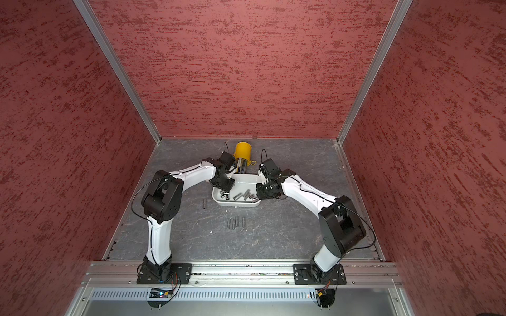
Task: Take out the socket from the storage box
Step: Pick up the socket head from the storage box.
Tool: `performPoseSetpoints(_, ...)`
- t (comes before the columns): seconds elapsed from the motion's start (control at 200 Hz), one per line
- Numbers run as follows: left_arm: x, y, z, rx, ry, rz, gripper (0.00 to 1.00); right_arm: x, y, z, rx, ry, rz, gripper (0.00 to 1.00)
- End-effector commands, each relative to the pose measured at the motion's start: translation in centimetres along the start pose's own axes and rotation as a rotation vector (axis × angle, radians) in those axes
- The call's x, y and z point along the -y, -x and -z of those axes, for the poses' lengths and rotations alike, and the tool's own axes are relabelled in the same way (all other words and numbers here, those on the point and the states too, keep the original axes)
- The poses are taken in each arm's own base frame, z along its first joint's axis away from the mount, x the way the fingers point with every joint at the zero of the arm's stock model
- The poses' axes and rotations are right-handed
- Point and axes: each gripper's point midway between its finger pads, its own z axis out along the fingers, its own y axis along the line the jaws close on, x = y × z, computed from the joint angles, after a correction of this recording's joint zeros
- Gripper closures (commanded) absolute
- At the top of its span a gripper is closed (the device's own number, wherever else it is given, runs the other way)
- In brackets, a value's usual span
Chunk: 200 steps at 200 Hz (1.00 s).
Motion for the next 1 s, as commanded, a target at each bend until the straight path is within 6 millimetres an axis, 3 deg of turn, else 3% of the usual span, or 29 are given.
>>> performPoseSetpoints(0.0,-0.1,-2.2,-1.0,-0.069,0.011,0.073,0.77,0.3,0.1,-0.3,0.01,0.002,-0.011,0.62)
performPoseSetpoints(0.286,-0.1,-0.9,0.4,-0.018,0.048,0.11,0.91,0.4,-0.4,-0.5,0.002,0.004,-0.015,0.62)
performPoseSetpoints(0.656,1.1,1.4,6.8,0.153,-0.039,0.188,0.98,0.4,0.0,0.1,0.028,-0.002,-0.009,0.62)
performPoseSetpoints(0.997,1.1,-0.7,11.3,0.172,-0.091,0.277,0.98,0.1,0.3,1.0,0.051,0.004,-0.01,0.62)
